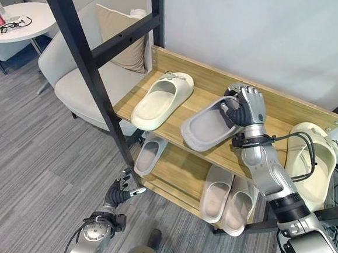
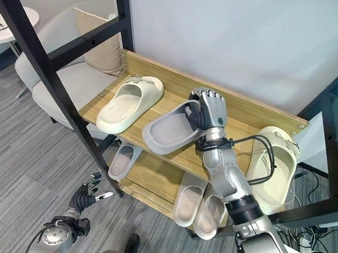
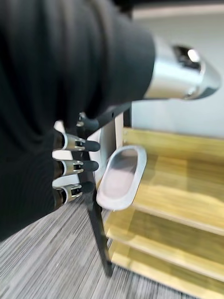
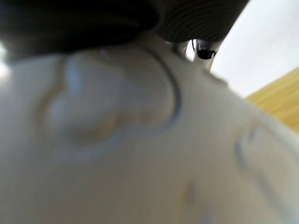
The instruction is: Arrange the slippers neatly on the shoe rack.
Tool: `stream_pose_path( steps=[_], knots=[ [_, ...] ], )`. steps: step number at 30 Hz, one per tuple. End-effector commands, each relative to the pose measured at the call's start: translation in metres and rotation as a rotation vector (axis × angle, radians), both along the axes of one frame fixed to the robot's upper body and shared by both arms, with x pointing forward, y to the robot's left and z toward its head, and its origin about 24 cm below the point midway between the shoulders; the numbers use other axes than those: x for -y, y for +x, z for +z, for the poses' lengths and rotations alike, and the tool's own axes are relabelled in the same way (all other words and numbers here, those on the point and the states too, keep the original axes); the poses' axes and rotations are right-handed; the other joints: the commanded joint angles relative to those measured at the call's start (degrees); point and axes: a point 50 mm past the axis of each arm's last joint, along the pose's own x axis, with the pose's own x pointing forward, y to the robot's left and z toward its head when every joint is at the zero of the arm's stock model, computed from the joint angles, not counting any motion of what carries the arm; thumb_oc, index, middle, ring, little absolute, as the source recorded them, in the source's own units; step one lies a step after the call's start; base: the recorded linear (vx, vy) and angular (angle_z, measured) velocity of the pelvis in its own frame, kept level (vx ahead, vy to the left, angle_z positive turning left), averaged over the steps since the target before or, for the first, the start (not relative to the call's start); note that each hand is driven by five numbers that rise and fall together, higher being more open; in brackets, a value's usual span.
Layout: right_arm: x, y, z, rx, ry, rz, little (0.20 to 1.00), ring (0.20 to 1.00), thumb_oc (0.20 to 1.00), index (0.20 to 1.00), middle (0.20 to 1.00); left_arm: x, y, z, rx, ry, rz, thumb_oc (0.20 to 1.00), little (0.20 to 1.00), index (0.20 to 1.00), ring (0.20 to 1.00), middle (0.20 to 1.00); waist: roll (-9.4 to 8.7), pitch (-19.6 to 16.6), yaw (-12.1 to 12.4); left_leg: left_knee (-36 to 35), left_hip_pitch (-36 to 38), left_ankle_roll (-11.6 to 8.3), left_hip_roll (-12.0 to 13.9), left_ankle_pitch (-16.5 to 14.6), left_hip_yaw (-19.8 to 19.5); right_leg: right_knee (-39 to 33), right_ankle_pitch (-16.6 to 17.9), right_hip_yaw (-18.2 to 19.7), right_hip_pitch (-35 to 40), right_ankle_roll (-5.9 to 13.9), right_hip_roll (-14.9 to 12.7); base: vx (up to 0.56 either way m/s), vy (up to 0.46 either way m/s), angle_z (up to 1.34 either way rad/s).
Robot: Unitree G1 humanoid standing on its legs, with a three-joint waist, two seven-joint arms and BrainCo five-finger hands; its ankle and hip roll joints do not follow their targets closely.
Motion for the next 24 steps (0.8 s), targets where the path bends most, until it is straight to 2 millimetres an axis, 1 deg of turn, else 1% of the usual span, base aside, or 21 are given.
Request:
stream_pose_path(
  steps=[1,5,6,8,10,11,14,15,16,18,19,20,22,24],
  knots=[
    [0.018,-0.003,0.001,-0.006,-0.031,-0.048,0.200,0.200,0.200,0.200,0.200,-0.003,0.013,0.016,0.097,0.017,-0.005,1.000,1.000,1.000,1.000,1.000,0.13,-1.8,-0.8,-0.3,4.2,-0.62,1.2,-8.3,1.1,0.5,-5.1,2.1,3.6,3.22,-2.3,-0.01,-0.039,0.00],
    [0.021,-0.008,-0.004,-0.022,-0.021,-0.043,0.200,0.200,0.200,0.200,0.200,-0.002,0.012,0.014,0.088,0.019,-0.011,1.000,1.000,1.000,1.000,1.000,0.26,-2.0,-1.3,-0.3,4.4,-0.78,1.4,-8.3,1.2,0.5,-5.4,2.1,3.9,3.01,-2.1,-0.01,-0.010,-0.01],
    [0.023,-0.012,-0.005,-0.020,-0.006,-0.038,0.200,0.200,0.200,0.200,0.200,-0.002,0.011,0.014,0.086,0.017,-0.013,1.000,1.000,1.000,1.000,1.000,0.38,-2.1,-1.7,-0.3,4.5,-0.89,1.6,-8.2,1.2,0.5,-5.5,2.2,3.9,2.83,-2.0,-0.02,-0.041,-0.03],
    [0.024,-0.015,-0.005,-0.014,0.005,-0.035,0.200,0.200,0.200,0.200,0.200,-0.002,0.011,0.014,0.086,0.016,-0.015,1.000,1.000,1.000,1.000,1.000,0.48,-2.2,-1.8,-0.3,4.6,-0.95,1.7,-8.2,1.2,0.5,-5.5,2.2,4.0,2.75,-1.9,-0.01,-0.017,-0.01],
    [0.023,-0.025,0.003,0.041,0.058,0.000,0.200,0.200,0.200,0.200,0.200,-0.002,0.009,0.013,0.082,0.016,-0.006,1.000,1.000,1.000,1.000,1.000,0.75,-2.2,-2.3,-0.3,4.7,-1.00,1.8,-8.1,1.2,0.4,-5.7,2.3,4.0,2.58,-1.7,0.00,0.000,0.00],
    [0.023,-0.026,0.002,0.040,0.059,0.000,0.200,0.200,0.200,0.200,0.200,-0.002,0.009,0.013,0.081,0.016,-0.007,1.000,1.000,1.000,1.000,1.000,0.74,-2.2,-2.3,-0.3,4.7,-1.01,1.8,-8.1,1.2,0.4,-5.7,2.3,4.1,2.58,-1.7,0.00,0.000,0.00],
    [0.014,-0.046,0.028,0.201,0.177,0.104,0.200,0.200,0.200,0.200,0.200,-0.005,0.008,0.014,0.085,0.036,0.013,1.000,1.000,1.000,1.000,1.000,1.18,-2.2,-3.0,-0.3,4.9,-1.17,2.1,-7.9,1.4,0.4,-5.8,2.5,4.0,2.40,-1.5,-0.03,-0.038,-0.03],
    [0.012,-0.052,0.033,0.238,0.210,0.137,0.200,0.200,0.200,0.200,0.200,-0.006,0.007,0.014,0.087,0.038,0.021,1.000,1.000,1.000,1.000,1.000,1.27,-2.3,-3.1,-0.3,4.9,-1.19,2.2,-7.8,1.4,0.4,-5.9,2.6,4.0,2.34,-1.4,0.00,0.000,0.00],
    [0.012,-0.052,0.033,0.238,0.210,0.137,0.200,0.200,0.200,0.200,0.200,-0.006,0.007,0.014,0.087,0.038,0.021,1.000,1.000,1.000,1.000,1.000,1.27,-2.3,-3.1,-0.3,4.9,-1.19,2.2,-7.8,1.4,0.4,-5.9,2.6,4.0,2.34,-1.4,-0.02,-0.026,-0.05],
    [0.006,-0.068,0.047,0.329,0.306,0.232,0.200,0.200,0.200,0.200,0.200,-0.008,0.006,0.014,0.090,0.042,0.040,1.000,1.000,1.000,1.000,1.000,1.47,-2.3,-3.5,-0.3,4.9,-1.27,2.4,-7.7,1.5,0.5,-6.0,2.7,4.1,2.26,-1.3,-0.04,-0.044,-0.11],
    [0.001,-0.079,0.053,0.353,0.423,0.343,0.200,0.200,0.200,0.200,0.200,-0.010,0.004,0.014,0.092,0.038,0.059,1.000,1.000,1.000,1.000,1.000,1.66,-2.3,-3.8,-0.3,4.9,-1.39,2.6,-7.5,1.5,0.6,-6.1,2.6,4.1,2.16,-1.2,-0.05,-0.052,-0.11],
    [0.000,-0.082,0.054,0.349,0.472,0.384,0.200,0.200,0.200,0.200,0.200,-0.011,0.003,0.014,0.093,0.038,0.066,1.000,1.000,1.000,1.000,1.000,1.71,-2.4,-4.0,-0.3,4.9,-1.43,2.7,-7.4,1.5,0.7,-6.2,2.5,4.2,2.13,-1.2,-0.07,-0.060,-0.06],
    [-0.005,-0.092,0.059,0.316,0.660,0.580,0.200,0.200,0.200,0.200,0.200,-0.014,-0.002,0.012,0.079,0.019,0.089,1.000,1.000,1.000,1.000,1.000,2.07,-2.6,-4.2,-0.3,5.0,-1.68,2.9,-7.0,1.7,0.8,-6.3,2.2,4.3,1.90,-1.1,-0.07,-0.050,0.00],
    [-0.008,-0.095,0.061,0.298,0.750,0.668,0.200,0.200,0.200,0.200,0.200,-0.015,-0.003,0.011,0.075,0.005,0.101,1.000,1.000,1.000,1.000,1.000,2.29,-2.7,-4.2,-0.3,4.9,-1.84,3.0,-6.9,1.7,0.7,-6.4,2.0,4.4,1.81,-1.1,-0.05,-0.032,0.01]
  ],
)
